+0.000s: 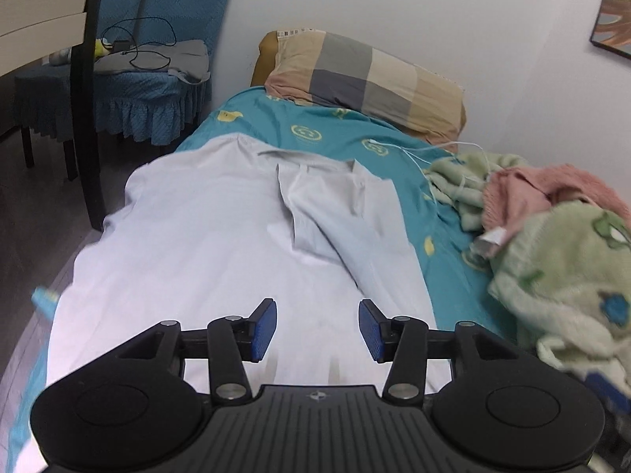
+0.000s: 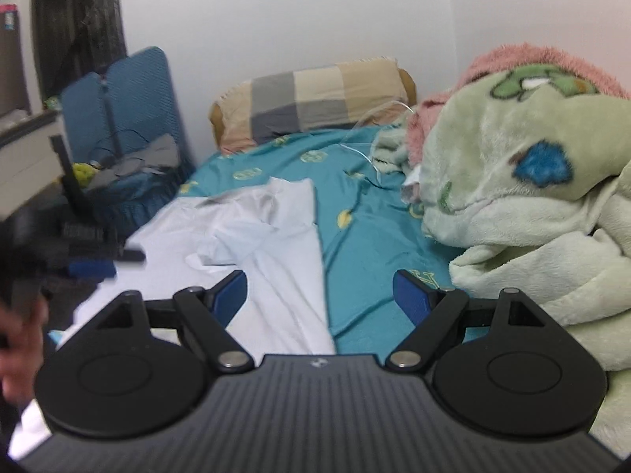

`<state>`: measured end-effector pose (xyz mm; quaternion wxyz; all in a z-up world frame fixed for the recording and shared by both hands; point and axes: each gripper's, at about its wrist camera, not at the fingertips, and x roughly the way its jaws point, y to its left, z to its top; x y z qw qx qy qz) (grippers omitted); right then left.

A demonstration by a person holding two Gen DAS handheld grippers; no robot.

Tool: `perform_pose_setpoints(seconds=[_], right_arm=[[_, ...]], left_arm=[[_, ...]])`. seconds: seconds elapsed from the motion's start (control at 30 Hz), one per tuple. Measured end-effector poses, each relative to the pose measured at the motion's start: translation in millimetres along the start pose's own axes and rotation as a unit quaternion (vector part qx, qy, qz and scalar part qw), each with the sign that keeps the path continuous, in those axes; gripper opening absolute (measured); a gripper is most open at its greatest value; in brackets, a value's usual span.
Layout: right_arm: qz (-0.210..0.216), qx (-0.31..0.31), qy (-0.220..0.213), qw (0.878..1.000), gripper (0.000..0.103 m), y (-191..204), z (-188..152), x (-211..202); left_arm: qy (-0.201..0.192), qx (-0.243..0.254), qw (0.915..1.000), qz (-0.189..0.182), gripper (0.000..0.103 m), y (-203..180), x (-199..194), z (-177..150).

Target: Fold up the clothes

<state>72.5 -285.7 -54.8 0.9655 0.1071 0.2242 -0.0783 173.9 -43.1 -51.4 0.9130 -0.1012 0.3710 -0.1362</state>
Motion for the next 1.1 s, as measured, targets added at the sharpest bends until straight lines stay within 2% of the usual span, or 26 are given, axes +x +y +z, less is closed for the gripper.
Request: perform_pose_setpoints(seconds=[0.1,0.23,0.33,0.5,0.63,0.8,0.93,1.1], right_arm=[[-0.003,-0.008,-0.005,1.000,0.083,3,0,-21],[-0.004,-0.015,0.002,1.000,0.083,7,1,-43],[0.000,-0.032,0.007,0.999,0.083,9,-5,-59],[0.024,-0.023,0.018,0.999,0.083,4,-17,-75],[0.012,-0.020,0.011,1.000,0.083,-1,-10,-76],[0.017,0.018,0.011,1.000,0.083,-32,5,-81],[0.010,0.055,0.018,0.998,0.083,-63,11,-81],[0.002,0.107,0.020,0.994,0.083,-91,15,-79]], left_arm=[[0.006,-0.012,0.9999,0.000,0.049,9,-27,-32],[0.003,0.004,0.9999,0.010,0.049,22,-52,-68],[0.005,0.022,0.9994,0.025,0.049,26,-64,-84],[-0.009,0.059,0.9981,0.014,0.053,11,-86,-98],[0.001,0.062,0.9978,-0.023,0.057,-9,-85,-111],[0.040,0.052,0.9946,-0.081,0.057,-30,-73,-132],[0.072,0.035,0.9885,-0.128,0.054,-43,-60,-147],[0.102,0.017,0.9767,-0.188,0.051,-56,-42,-155]])
